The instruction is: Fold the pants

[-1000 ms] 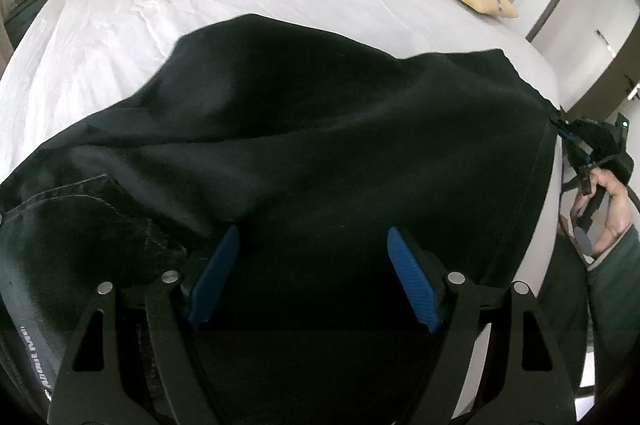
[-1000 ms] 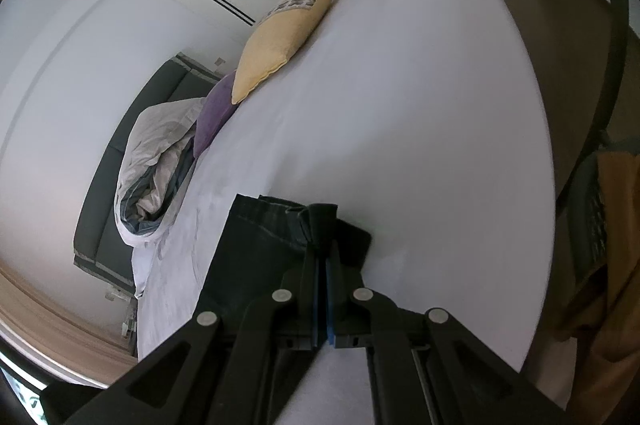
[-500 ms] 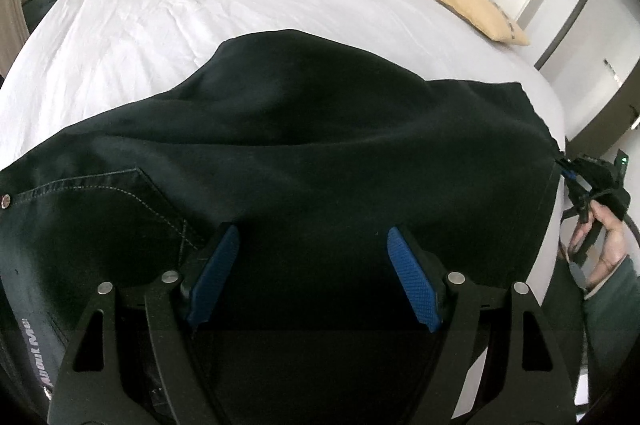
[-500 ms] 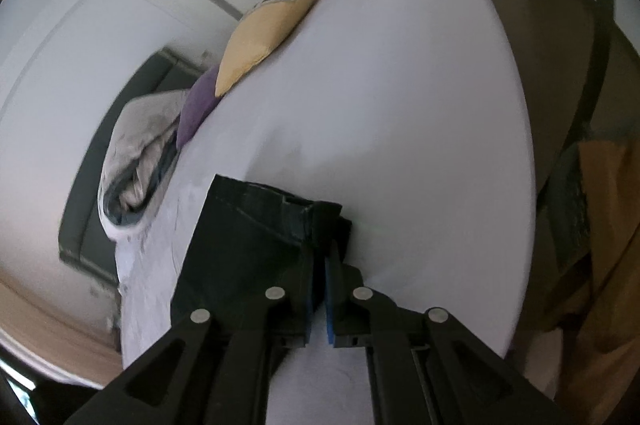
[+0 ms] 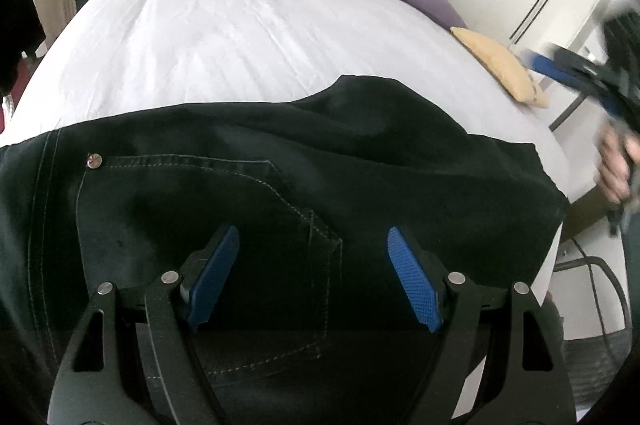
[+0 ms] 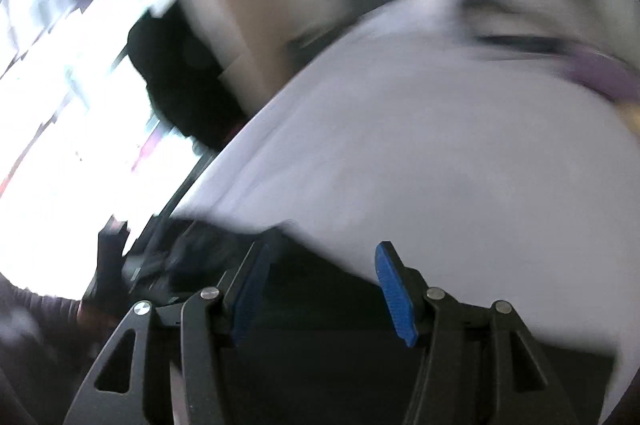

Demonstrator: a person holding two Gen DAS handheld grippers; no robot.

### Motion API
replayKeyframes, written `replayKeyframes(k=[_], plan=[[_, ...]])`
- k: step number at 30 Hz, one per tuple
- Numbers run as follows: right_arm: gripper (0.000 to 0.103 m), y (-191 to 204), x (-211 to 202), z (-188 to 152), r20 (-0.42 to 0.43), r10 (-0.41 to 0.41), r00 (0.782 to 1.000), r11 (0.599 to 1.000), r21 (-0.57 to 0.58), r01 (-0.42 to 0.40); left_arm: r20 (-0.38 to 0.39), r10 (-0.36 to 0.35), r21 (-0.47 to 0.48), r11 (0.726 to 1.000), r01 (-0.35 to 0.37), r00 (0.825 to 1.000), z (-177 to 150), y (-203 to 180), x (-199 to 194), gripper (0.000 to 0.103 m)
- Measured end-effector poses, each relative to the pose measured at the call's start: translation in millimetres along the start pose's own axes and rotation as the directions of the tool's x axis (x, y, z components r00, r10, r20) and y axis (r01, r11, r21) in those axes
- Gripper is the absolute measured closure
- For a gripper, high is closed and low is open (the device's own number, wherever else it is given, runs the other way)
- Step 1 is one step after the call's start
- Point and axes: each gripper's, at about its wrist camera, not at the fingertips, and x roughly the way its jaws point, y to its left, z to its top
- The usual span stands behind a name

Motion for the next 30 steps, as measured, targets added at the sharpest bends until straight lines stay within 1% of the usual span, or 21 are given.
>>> replayKeyframes(k=[1, 2, 3, 4, 5, 9, 11, 12, 13, 14, 15, 16, 17, 19, 20, 22, 24, 26, 28, 29, 30], plan=[[0.048, 11.2, 33.2, 16.0, -0.076, 0.020, 0.997, 0.996, -0.081, -0.026, 0.004, 0.002, 0.009, 1.000, -0.002, 1.000, -1.6, 0.2, -0.5, 0.027], [0.048, 16.2, 51.4, 22.5, -0.124, 0.041, 0.991, 0.992, -0.111, -0.055, 0.006, 0.006, 0.025, 1.000, -0.007, 1.000, -3.7, -0.5, -0.5, 0.027], [0.048, 17.5, 76.9, 29.1, -0.205, 0.095, 0.974, 0.985, -0.125, -0.123, 0.007, 0.009, 0.035, 0.999, -0.010, 1.000, -4.6, -1.8, 0.3, 0.027], [0.049, 17.9, 96.3, 34.0, -0.261, 0.122, 0.958, 0.978, -0.130, -0.160, 0.010, 0.010, 0.045, 0.999, -0.011, 1.000, -6.4, -1.6, 0.5, 0.027], [0.049, 17.7, 116.8, 37.0, -0.313, 0.113, 0.943, 0.973, -0.155, -0.168, 0.010, 0.009, 0.048, 0.999, -0.010, 1.000, -7.2, -1.5, 2.4, 0.027], [0.049, 6.1, 150.9, 42.6, -0.399, 0.121, 0.909, 0.965, -0.168, -0.202, 0.012, -0.016, 0.041, 0.999, 0.015, 1.000, -9.2, 4.0, 2.3, 0.027], [0.051, 7.3, 164.0, 37.3, -0.446, 0.136, 0.885, 0.960, -0.161, -0.229, 0.011, -0.020, 0.039, 0.999, 0.020, 1.000, -9.7, 5.7, 4.6, 0.027], [0.060, 7.4, 170.7, 34.6, -0.472, 0.137, 0.871, 0.959, -0.155, -0.235, 0.010, -0.020, 0.040, 0.999, 0.020, 1.000, -9.9, 6.5, 4.9, 0.027], [0.075, 10.1, 177.7, 31.7, -0.500, 0.134, 0.856, 0.958, -0.156, -0.242, 0.011, -0.019, 0.044, 0.999, 0.018, 1.000, -10.3, 6.6, 5.4, 0.026], [0.082, 13.7, 183.4, 26.6, -0.528, 0.115, 0.841, 0.953, -0.180, -0.243, 0.010, -0.017, 0.049, 0.999, 0.017, 1.000, -10.2, 4.6, 7.6, 0.025], [0.091, 15.8, 185.8, 22.1, -0.536, 0.104, 0.838, 0.950, -0.196, -0.243, 0.010, -0.015, 0.055, 0.998, 0.015, 1.000, -10.5, 4.1, 8.3, 0.025], [0.094, 16.8, 186.3, 20.1, -0.532, 0.099, 0.841, 0.949, -0.202, -0.241, 0.010, -0.014, 0.057, 0.998, 0.014, 1.000, -11.3, 3.5, 8.8, 0.025], [0.095, 16.2, 185.1, 19.3, -0.518, 0.098, 0.850, 0.952, -0.201, -0.233, 0.010, -0.014, 0.059, 0.998, 0.013, 1.000, -11.9, 3.7, 9.6, 0.024], [0.098, 8.7, 184.2, 20.4, -0.467, 0.083, 0.880, 0.966, -0.180, -0.187, 0.008, -0.008, 0.062, 0.998, 0.008, 1.000, -12.0, 2.9, 11.5, 0.024], [0.098, 2.0, 183.4, 22.1, -0.427, 0.066, 0.902, 0.976, -0.159, -0.146, 0.008, -0.004, 0.065, 0.998, 0.003, 1.000, -12.5, 2.5, 11.8, 0.024], [0.099, -9.1, 185.8, 22.8, -0.372, 0.030, 0.928, 0.990, -0.116, -0.078, 0.007, 0.006, 0.072, 0.997, -0.007, 1.000, -13.0, 0.7, 13.5, 0.024], [0.099, -18.6, 192.2, 20.6, -0.342, 0.036, 0.939, 0.997, -0.046, -0.055, 0.004, 0.015, 0.077, 0.997, -0.015, 1.000, -13.4, -0.6, 15.2, 0.024], [0.097, -29.3, 197.0, 15.8, -0.302, 0.045, 0.952, 0.999, 0.035, -0.036, -0.004, 0.026, 0.088, 0.996, -0.025, 1.000, -15.1, -2.6, 18.2, 0.024], [0.085, -39.2, 194.6, 11.8, -0.247, 0.058, 0.967, 0.994, 0.105, -0.032, -0.006, 0.037, 0.102, 0.994, -0.036, 0.999, -16.8, -4.1, 20.4, 0.024], [0.085, -45.1, 185.7, 11.4, -0.201, 0.000, 0.980, 0.991, 0.134, 0.028, -0.005, 0.044, 0.108, 0.993, -0.044, 0.999, -17.7, -5.1, 20.6, 0.024], [0.079, -52.4, 175.3, 12.2, -0.163, -0.109, 0.981, 0.977, 0.162, 0.136, -0.004, 0.051, 0.115, 0.992, -0.050, 0.999, -18.5, -6.2, 20.7, 0.024]])
